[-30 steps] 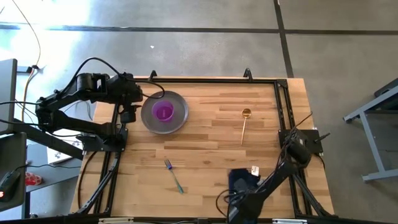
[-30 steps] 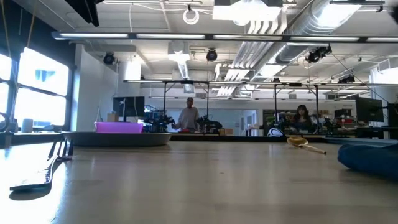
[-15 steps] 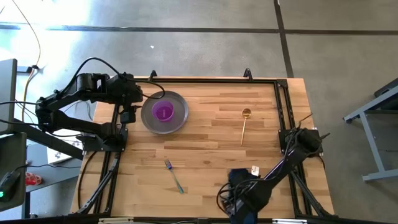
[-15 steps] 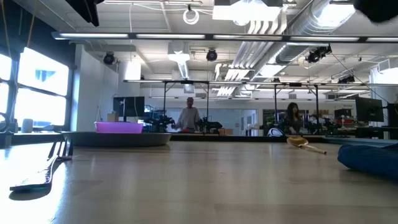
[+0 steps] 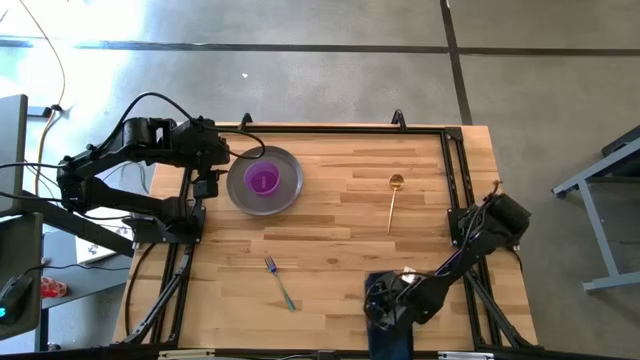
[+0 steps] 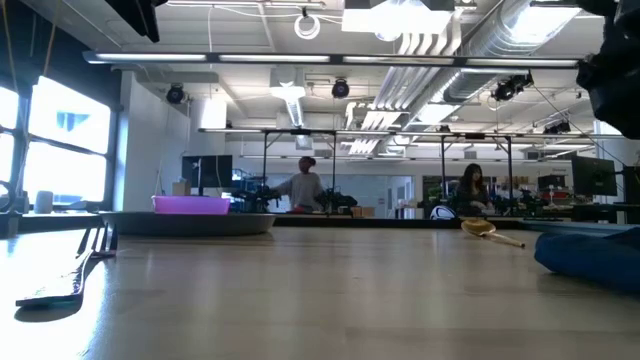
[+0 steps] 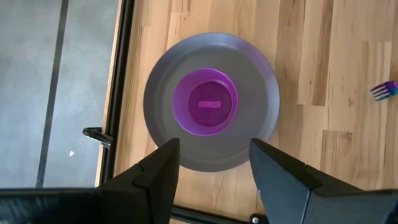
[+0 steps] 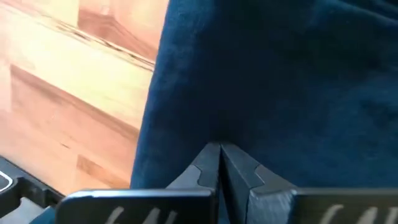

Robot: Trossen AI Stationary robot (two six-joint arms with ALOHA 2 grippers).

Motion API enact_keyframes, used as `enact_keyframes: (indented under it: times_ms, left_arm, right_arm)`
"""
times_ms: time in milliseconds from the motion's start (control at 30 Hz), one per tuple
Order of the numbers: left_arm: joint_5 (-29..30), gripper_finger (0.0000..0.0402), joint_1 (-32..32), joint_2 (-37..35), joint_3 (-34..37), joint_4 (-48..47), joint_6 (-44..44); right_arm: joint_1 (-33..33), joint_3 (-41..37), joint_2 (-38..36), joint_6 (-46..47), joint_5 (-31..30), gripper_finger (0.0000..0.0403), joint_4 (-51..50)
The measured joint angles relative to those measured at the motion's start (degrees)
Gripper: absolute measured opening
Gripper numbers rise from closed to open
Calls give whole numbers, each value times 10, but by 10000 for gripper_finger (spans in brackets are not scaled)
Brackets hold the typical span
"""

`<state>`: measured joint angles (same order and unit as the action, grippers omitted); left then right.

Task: Set table place
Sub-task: Move the blue napkin to the bottom right of the table

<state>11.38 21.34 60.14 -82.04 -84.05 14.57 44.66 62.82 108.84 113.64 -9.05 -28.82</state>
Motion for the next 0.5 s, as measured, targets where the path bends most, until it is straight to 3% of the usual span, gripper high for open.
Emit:
enact_keyframes:
  times_ms: [200, 500]
  left_arm:
    - [0, 184, 0, 0, 0, 2, 0]
    - [2, 184, 0, 0, 0, 4, -9]
  right_arm:
    - [-1, -24, -19, 16, 2, 0, -76]
    - [-1, -36, -62, 4, 9, 0, -305]
